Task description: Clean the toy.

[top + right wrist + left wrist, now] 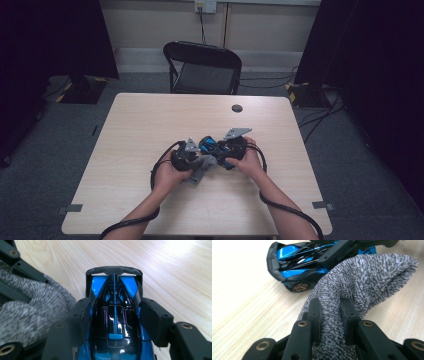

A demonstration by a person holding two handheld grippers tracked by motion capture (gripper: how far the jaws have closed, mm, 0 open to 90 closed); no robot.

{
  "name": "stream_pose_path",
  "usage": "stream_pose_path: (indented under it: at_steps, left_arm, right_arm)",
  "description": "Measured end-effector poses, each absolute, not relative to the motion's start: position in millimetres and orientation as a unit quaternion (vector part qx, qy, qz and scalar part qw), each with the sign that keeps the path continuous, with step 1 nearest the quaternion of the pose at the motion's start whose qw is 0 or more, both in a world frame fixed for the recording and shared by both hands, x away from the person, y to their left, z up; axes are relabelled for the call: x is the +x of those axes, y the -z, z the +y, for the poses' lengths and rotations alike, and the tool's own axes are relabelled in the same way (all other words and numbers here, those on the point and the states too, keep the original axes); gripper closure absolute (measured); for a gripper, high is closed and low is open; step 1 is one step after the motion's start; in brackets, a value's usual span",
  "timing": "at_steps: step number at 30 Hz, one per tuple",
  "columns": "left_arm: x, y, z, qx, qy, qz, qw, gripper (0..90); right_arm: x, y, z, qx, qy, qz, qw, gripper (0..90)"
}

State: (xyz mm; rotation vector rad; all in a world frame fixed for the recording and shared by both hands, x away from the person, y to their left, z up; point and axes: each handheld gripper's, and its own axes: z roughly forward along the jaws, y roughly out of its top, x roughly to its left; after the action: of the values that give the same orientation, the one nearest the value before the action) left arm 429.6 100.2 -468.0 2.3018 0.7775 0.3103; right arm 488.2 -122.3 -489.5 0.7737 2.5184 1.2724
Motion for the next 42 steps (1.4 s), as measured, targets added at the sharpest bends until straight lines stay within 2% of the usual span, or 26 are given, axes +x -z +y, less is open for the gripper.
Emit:
stream_pose_path:
  at_steps: [42]
  left_arm:
    - [444,466,131,0.865,-0.155,0.345,0.329,73.7]
  right_arm:
    - [488,489,-122,0.261,-0.431,0.857,0.108,42.8]
